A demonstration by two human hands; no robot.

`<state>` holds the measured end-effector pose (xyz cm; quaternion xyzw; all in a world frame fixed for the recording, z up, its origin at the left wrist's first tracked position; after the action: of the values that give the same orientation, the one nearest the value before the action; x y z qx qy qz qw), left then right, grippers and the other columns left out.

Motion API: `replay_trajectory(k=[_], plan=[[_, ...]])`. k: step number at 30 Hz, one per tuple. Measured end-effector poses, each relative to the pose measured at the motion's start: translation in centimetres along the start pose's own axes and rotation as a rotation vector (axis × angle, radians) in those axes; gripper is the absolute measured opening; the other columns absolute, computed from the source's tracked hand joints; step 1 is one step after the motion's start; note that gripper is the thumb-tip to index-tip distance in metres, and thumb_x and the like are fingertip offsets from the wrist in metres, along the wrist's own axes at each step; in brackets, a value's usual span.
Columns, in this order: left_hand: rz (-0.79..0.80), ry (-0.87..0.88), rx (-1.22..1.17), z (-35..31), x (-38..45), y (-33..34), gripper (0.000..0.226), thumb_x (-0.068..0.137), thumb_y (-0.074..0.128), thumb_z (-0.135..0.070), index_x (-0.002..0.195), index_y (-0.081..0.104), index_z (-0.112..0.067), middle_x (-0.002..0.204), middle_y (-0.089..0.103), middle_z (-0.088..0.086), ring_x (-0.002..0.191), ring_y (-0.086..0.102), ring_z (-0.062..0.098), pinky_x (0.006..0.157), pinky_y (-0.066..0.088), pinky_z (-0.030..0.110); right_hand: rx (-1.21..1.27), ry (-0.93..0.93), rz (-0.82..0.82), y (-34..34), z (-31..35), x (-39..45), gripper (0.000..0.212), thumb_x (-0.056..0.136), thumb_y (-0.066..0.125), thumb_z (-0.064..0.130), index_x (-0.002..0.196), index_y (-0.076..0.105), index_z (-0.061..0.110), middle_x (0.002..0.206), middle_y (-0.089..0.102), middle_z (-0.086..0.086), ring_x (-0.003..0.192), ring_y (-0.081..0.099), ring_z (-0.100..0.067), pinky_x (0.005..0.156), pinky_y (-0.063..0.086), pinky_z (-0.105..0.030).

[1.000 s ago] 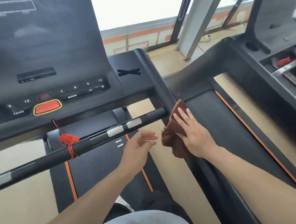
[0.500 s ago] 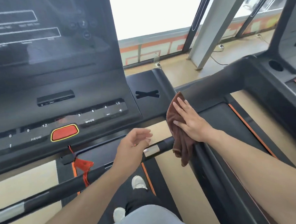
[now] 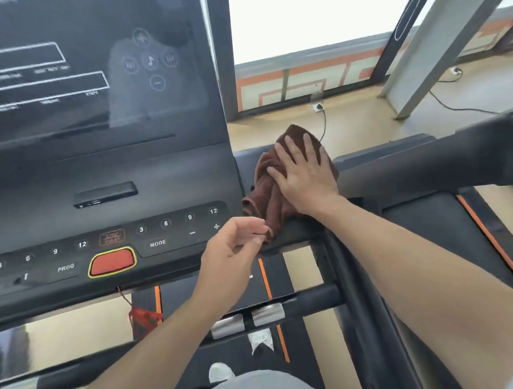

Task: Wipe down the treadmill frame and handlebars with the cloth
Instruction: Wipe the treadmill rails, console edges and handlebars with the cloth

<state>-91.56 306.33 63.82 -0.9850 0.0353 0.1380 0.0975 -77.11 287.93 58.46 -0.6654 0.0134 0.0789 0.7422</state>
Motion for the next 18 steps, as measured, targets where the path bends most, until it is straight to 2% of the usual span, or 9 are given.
replay_trajectory(k=[3,6,9,13,18], plan=[[-0.071,-0.012,0.000,-0.2,0.0,-1.2,0.034,0.094,0.061,0.001,0.098,0.072,-0.031,0.101,0.077,-0.010,0.103,0.071,0.015,0.101,0.051,0.039,0.002,0.071,-0.024,-0.5,2.1,3.1,0.070,0.102,0.011,0.063,0.163,0.020,0.029,0.171,0.017,0.000,0.158,0.000,-0.032,0.124,-0.001,-0.061],[-0.114,-0.008,-0.002,-0.4,-0.3,-2.2,0.036,0.093,0.061,0.004,0.097,0.072,-0.031,0.099,0.077,-0.006,0.100,0.072,0.018,0.100,0.052,0.042,0.018,-0.073,-0.006,-0.7,3.6,4.9,0.067,0.103,0.016,0.063,0.158,0.033,0.029,0.165,0.034,0.002,0.157,0.016,-0.024,0.124,0.002,-0.060],[-0.119,-0.023,-0.002,-0.3,-0.5,-2.4,0.035,0.093,0.060,0.006,0.096,0.072,-0.027,0.095,0.078,-0.005,0.095,0.073,0.018,0.099,0.053,0.044,0.057,-0.249,0.053,-0.9,4.3,5.2,0.063,0.104,0.020,0.060,0.159,0.029,0.031,0.167,0.029,0.008,0.157,0.014,-0.015,0.126,-0.001,-0.054],[-0.070,-0.036,-0.004,0.0,-0.5,-1.4,0.043,0.094,0.058,0.008,0.092,0.073,-0.032,0.094,0.078,-0.003,0.094,0.073,0.019,0.096,0.054,0.042,0.109,-0.343,0.047,-0.7,4.6,1.6,0.060,0.106,0.022,0.053,0.162,0.019,0.033,0.171,0.013,0.013,0.158,0.000,-0.009,0.127,-0.006,-0.048],[-0.067,-0.009,-0.021,-0.3,0.0,0.2,0.031,0.093,0.056,0.010,0.095,0.071,-0.017,0.089,0.077,0.001,0.084,0.073,0.015,0.088,0.055,0.034,0.240,-0.387,0.067,0.5,3.9,-7.3,0.055,0.106,0.030,0.045,0.159,0.032,0.031,0.167,0.024,0.014,0.157,0.008,-0.006,0.128,0.002,-0.041]])
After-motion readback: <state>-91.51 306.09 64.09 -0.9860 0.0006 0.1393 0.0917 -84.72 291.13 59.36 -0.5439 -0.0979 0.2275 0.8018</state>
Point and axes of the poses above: each hand's wrist, its own x-axis towards the middle knuckle, its own y-axis out of the palm, z = x × y, the point moved 5 cm from there along x, towards the middle knuckle
